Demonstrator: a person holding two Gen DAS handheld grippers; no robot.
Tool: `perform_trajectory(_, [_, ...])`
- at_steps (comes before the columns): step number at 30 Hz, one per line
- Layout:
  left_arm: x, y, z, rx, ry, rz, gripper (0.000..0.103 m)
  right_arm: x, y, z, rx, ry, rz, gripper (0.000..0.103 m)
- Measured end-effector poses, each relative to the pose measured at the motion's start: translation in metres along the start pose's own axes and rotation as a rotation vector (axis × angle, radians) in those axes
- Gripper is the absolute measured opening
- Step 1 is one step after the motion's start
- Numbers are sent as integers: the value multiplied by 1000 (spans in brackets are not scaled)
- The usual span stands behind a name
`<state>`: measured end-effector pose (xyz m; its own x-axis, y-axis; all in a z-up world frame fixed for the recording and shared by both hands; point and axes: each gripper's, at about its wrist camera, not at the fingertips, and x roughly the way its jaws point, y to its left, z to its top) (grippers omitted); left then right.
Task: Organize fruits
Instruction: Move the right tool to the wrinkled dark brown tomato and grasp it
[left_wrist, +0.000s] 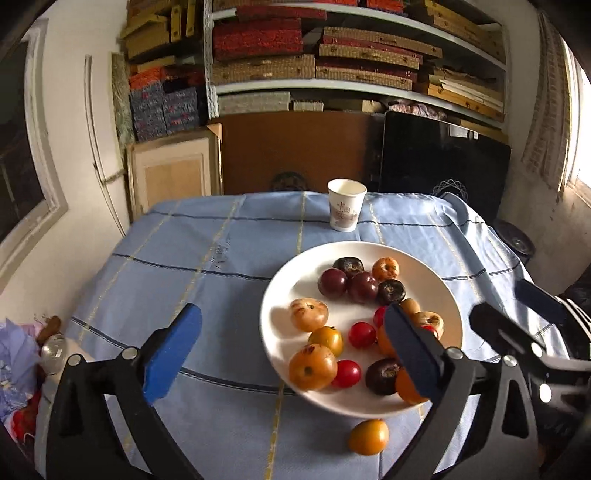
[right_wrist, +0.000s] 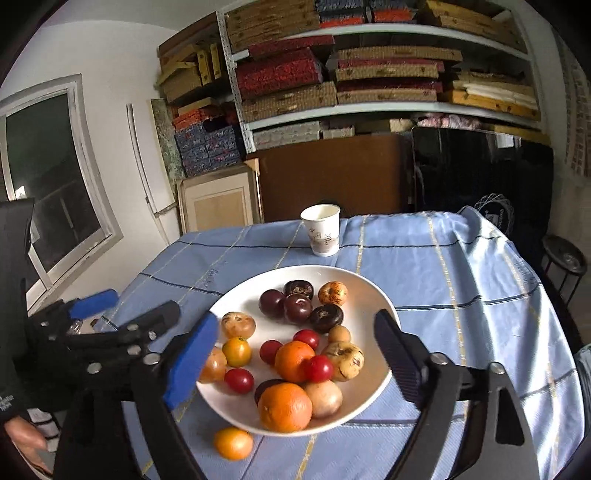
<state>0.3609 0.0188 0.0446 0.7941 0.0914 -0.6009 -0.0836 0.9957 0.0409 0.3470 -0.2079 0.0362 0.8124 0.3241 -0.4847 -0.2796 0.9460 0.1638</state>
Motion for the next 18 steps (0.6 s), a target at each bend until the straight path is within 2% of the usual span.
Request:
perform_trajectory(3, [-13, 0, -10, 22, -12, 15, 98, -13, -3, -18, -10, -15, -41, 99])
perform_trajectory(7, [-24, 7, -34, 7, -9, 5, 98, -23, -16, -49, 0, 6, -65, 99])
perform_trajectory(9, [-23, 13, -46, -16, 8, -12, 98, -25, -23, -60, 19, 41, -51, 99])
perform_trajectory(11, [-21, 21, -62, -43, 27, -28, 98, -30, -27, -69, 31, 56, 0, 99])
perform_trajectory(14, [-19, 34, -85, -89, 57, -22, 98, -43, -34, -81, 74, 18, 1, 99])
perform_trajectory(18, [-15, 45, -107, -106, 99, -5, 98, -45, -38, -92, 111, 65, 29, 99])
